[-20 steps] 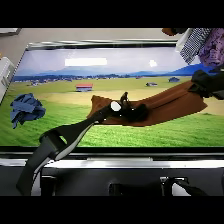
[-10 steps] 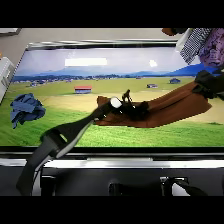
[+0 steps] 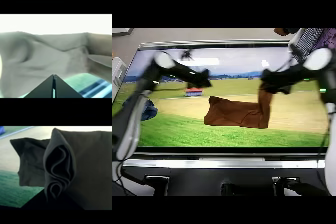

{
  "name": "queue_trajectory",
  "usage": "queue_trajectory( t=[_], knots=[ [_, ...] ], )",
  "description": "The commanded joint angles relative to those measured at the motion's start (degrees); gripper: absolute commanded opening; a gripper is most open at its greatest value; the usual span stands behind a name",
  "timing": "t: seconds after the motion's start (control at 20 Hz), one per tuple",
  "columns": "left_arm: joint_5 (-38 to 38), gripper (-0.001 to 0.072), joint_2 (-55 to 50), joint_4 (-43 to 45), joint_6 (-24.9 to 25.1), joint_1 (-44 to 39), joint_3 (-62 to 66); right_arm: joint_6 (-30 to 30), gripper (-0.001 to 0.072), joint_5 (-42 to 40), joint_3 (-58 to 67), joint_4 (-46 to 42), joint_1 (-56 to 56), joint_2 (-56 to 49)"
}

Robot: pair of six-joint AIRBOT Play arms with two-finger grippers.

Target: Fold the clothes and pants, and hang the long-sleeved shirts on hangers.

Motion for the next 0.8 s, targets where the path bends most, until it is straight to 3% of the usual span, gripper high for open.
queue_trajectory(
  t=[0.0, 0.25, 0.75],
  knots=[
    [-9.9, 0.0017, 6.6, 4.3, 2.4, 9.7, 0.0, 6.2, 0.0032, -9.2, 0.0, 0.8, 11.2, -5.3],
    [-11.9, 0.0017, 8.3, 4.3, 3.1, 15.7, -0.1, 8.3, 0.0032, -15.0, 0.0, 4.0, 17.2, -11.7],
    [-10.3, 0.0018, 8.2, 4.3, 4.3, 15.9, -0.2, 7.6, 0.0033, -23.6, 0.0, 8.5, 17.6, -18.0]
  ],
)
